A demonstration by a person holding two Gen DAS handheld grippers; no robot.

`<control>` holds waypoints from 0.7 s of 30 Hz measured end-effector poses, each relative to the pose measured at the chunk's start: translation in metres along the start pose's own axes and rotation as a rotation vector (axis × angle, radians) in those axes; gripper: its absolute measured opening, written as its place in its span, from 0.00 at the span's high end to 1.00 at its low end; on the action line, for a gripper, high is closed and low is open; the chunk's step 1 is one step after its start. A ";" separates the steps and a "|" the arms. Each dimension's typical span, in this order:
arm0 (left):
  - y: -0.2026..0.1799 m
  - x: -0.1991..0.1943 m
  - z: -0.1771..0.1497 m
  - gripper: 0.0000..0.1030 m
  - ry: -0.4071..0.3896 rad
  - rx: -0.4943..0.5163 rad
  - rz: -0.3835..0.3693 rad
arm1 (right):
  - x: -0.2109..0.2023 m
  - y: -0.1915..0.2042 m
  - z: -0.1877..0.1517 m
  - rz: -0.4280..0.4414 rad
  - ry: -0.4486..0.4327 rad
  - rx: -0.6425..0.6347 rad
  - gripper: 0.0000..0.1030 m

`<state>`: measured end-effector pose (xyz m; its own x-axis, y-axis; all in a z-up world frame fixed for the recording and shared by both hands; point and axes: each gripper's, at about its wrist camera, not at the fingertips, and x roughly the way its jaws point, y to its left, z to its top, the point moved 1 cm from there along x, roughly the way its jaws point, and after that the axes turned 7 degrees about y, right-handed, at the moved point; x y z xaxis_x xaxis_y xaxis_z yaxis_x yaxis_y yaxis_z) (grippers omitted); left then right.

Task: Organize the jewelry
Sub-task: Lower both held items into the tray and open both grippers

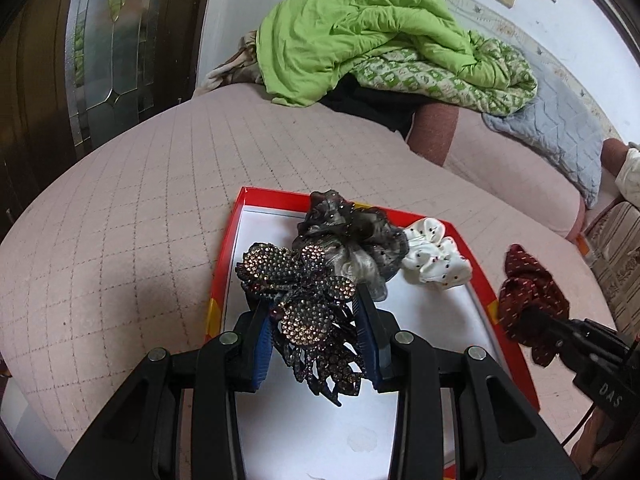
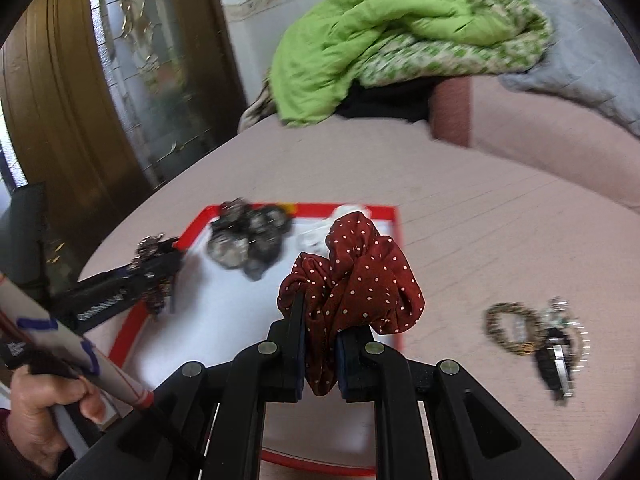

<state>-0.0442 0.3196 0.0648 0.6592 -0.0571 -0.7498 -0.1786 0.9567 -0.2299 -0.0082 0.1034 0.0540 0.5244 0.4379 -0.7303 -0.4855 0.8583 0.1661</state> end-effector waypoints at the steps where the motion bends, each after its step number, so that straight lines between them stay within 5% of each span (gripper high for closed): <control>1: 0.000 0.003 0.001 0.66 0.006 -0.001 0.003 | 0.004 0.002 0.000 0.015 0.013 -0.004 0.87; 21: 0.008 0.037 0.022 0.66 0.068 -0.009 0.042 | 0.075 0.020 0.021 0.127 0.163 0.025 0.85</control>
<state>-0.0052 0.3316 0.0483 0.5996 -0.0362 -0.7995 -0.2123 0.9560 -0.2025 0.0361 0.1591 0.0161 0.3385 0.4957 -0.7998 -0.5223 0.8060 0.2784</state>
